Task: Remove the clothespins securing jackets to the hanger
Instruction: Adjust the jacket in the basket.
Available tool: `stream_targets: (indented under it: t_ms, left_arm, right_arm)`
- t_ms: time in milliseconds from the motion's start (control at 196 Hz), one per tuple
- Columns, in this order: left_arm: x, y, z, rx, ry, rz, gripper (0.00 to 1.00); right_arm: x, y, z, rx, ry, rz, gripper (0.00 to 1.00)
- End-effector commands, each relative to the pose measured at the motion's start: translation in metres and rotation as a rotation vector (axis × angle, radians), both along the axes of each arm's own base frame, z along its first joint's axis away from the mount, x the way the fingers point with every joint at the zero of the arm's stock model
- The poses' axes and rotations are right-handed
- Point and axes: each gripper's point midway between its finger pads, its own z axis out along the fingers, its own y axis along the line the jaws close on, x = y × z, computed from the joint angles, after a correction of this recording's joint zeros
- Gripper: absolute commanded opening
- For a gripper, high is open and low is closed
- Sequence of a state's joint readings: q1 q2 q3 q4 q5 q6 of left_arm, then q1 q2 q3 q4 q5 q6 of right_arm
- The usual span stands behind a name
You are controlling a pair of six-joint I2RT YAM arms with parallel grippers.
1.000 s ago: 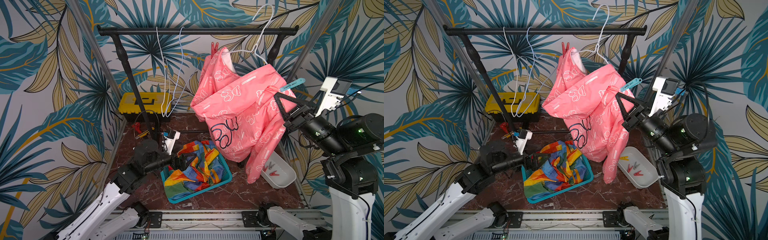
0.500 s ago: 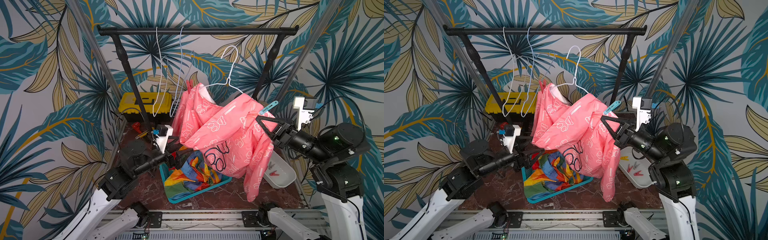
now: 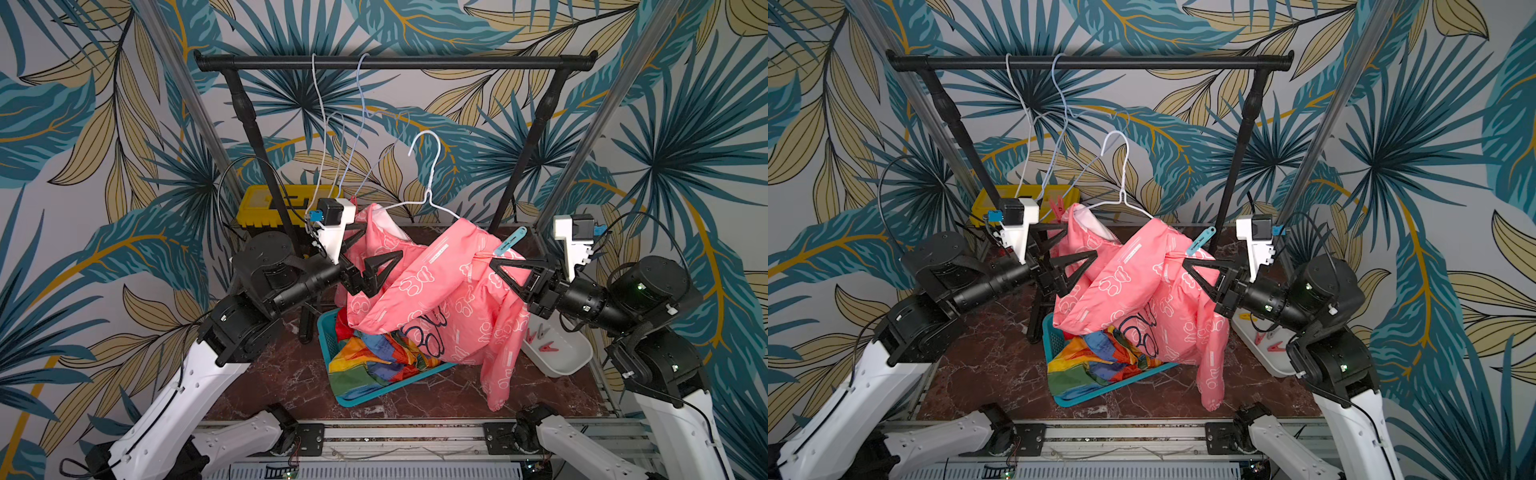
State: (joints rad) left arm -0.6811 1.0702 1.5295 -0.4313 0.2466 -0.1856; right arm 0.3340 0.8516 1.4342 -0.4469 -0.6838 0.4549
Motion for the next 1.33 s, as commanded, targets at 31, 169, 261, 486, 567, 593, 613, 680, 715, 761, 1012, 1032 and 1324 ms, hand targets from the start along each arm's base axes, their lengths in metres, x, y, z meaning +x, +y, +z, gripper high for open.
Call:
stream_targets:
  t_ms: [31, 169, 261, 486, 567, 593, 613, 680, 715, 761, 1012, 1032, 1324]
  left_arm:
    - [0.007, -0.014, 0.022, -0.031, -0.037, -0.039, 0.94]
    - [0.029, -0.019, 0.038, -0.068, -0.034, 0.013, 0.87]
    - [0.032, -0.026, 0.046, -0.085, -0.027, -0.013, 0.82]
    - [0.041, -0.034, 0.053, -0.1, -0.018, -0.018, 0.6]
    - [0.04, -0.039, 0.051, -0.103, -0.004, -0.044, 0.5]
    - [0.039, -0.04, 0.051, -0.106, 0.001, -0.053, 0.48]
    - [0.039, -0.04, 0.051, -0.108, 0.005, -0.059, 0.46]
    - [0.036, -0.043, 0.05, -0.111, 0.016, -0.083, 0.41]
    - [0.036, -0.044, 0.049, -0.112, 0.023, -0.089, 0.4]
    - [0.035, -0.046, 0.047, -0.109, 0.029, -0.097, 0.38]
    - [0.033, -0.046, 0.045, -0.113, 0.041, -0.112, 0.21]
    - [0.033, -0.046, 0.045, -0.113, 0.041, -0.111, 0.17]
    - [0.028, -0.032, 0.073, -0.147, -0.028, -0.063, 0.0]
  right_arm:
    - [-0.002, 0.003, -0.005, -0.036, -0.054, -0.006, 0.0]
    - [0.0, 0.011, -0.016, -0.067, -0.046, 0.014, 0.0]
    - [0.001, 0.015, -0.022, -0.086, -0.047, 0.02, 0.0]
    - [-0.001, 0.018, -0.026, -0.112, -0.055, 0.023, 0.0]
    - [0.0, 0.018, -0.028, -0.123, -0.059, 0.013, 0.0]
    - [0.001, 0.018, -0.029, -0.126, -0.057, 0.008, 0.0]
    - [0.001, 0.017, -0.029, -0.127, -0.057, 0.005, 0.0]
    - [0.002, 0.017, -0.03, -0.131, -0.061, 0.002, 0.0]
    - [0.002, 0.017, -0.029, -0.13, -0.065, 0.001, 0.0]
    - [0.002, 0.017, -0.028, -0.13, -0.07, 0.001, 0.0]
    - [0.003, 0.019, -0.026, -0.126, -0.075, 0.008, 0.0]
    - [0.003, 0.02, -0.026, -0.125, -0.075, 0.009, 0.0]
    - [0.019, -0.005, -0.032, -0.139, -0.031, -0.182, 0.68]
